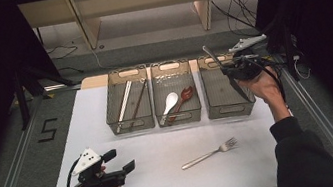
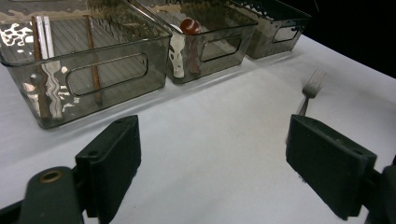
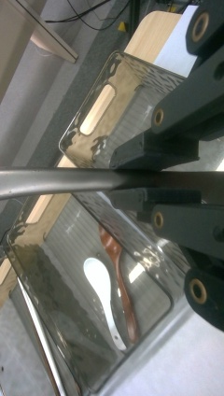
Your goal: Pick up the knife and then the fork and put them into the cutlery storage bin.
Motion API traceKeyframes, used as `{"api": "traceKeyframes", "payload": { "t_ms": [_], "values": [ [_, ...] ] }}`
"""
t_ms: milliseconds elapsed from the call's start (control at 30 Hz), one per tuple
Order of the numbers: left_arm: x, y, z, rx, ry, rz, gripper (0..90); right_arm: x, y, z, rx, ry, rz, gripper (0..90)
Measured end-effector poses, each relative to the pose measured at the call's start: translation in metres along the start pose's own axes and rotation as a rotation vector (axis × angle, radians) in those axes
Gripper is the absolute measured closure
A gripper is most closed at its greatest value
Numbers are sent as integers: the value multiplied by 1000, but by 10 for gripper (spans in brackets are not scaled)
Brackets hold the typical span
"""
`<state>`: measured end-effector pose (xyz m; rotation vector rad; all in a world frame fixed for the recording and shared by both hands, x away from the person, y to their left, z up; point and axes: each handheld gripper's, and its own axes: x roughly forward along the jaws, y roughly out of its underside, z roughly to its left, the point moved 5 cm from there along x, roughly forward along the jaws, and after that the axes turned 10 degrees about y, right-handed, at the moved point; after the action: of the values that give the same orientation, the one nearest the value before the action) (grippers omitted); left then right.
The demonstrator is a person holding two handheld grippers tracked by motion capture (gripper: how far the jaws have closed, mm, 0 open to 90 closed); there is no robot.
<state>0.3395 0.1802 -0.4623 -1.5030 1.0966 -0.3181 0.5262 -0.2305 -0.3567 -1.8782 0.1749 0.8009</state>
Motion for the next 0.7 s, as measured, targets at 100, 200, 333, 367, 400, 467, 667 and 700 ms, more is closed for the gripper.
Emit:
{"api": "traceKeyframes", "payload": {
  "t_ms": [100, 200, 333, 367, 400, 467, 667, 700],
  "values": [
    [0, 0, 0, -1, 2, -2, 178, 6, 2, -3, -3, 9, 7, 803],
    [0, 0, 0, -3, 3, -1, 178, 11, 3, -6, 0, 19, 12, 802],
    [0, 0, 0, -2, 3, -1, 178, 16, 5, -10, 14, 30, 15, 802],
    [0, 0, 0, -2, 3, -1, 178, 18, 5, -11, 14, 35, 17, 802],
    [0, 0, 0, -2, 3, -1, 178, 19, 6, -12, 20, 39, 16, 802],
    [0, 0, 0, -2, 4, -1, 178, 20, 7, -13, 31, 42, 17, 802],
    [0, 1, -1, 0, 6, 0, 178, 27, 15, -17, 55, 65, 16, 801],
    [0, 1, -1, 0, 6, 1, 178, 28, 17, -18, 61, 60, 16, 801]
  ]
}}
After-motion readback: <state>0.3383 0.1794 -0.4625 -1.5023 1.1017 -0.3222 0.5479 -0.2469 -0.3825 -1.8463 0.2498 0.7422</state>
